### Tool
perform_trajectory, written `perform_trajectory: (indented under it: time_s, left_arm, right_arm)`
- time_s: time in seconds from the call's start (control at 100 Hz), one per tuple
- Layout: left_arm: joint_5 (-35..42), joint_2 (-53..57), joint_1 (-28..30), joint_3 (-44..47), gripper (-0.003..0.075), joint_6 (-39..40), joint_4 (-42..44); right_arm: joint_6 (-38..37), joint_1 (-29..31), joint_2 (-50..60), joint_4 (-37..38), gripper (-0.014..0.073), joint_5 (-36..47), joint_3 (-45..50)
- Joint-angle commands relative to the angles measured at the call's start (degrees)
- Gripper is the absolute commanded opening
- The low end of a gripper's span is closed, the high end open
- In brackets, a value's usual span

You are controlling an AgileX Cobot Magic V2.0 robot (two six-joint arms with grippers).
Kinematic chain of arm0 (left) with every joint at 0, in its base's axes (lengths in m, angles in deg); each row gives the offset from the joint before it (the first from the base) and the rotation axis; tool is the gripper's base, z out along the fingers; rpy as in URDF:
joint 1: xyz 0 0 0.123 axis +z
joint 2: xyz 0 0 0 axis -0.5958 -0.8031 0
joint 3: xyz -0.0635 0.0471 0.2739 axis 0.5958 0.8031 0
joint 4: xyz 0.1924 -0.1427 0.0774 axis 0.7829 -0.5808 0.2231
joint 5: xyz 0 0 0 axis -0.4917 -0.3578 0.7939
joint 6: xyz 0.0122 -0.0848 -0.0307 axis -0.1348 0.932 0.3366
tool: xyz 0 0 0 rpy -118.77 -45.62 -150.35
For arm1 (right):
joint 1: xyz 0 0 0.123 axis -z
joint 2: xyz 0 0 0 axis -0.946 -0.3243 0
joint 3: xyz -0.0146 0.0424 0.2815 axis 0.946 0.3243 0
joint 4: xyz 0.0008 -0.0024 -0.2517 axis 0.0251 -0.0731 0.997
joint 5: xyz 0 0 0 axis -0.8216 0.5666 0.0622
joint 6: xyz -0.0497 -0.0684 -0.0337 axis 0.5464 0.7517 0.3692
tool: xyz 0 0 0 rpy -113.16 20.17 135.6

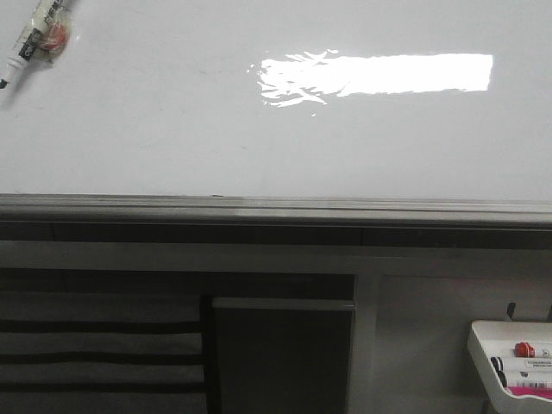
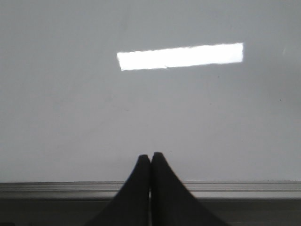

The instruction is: Write number 3 on whiteboard

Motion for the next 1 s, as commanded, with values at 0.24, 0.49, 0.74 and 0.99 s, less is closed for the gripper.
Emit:
perform_trajectory:
  time_s: [0.24,0.49,0.74,0.99]
  left_arm:
    - [4.48,1.8,-0.28,0.2,-0.0019,0.55,0.02]
    - [4.48,1.8,-0.28,0.2,-0.0019,0.55,0.02]
    - [5.47,1.8,-0.28,0.2,-0.0019,0.55,0.13]
    - [8.23,1.8,-0.28,0.06,-0.0019,0.55,0.18]
  right_arm:
    - [0.47,-0.13,1.2,0.21,-0.0079,4.47,1.32]
    - [0.47,-0.13,1.2,0.21,-0.0079,4.47,1.32]
    - [0.47,-0.13,1.2,0.21,-0.0079,4.47,1.32]
    - [0.79,-0.13,1.2,0.21,-0.0079,5.46,1.22]
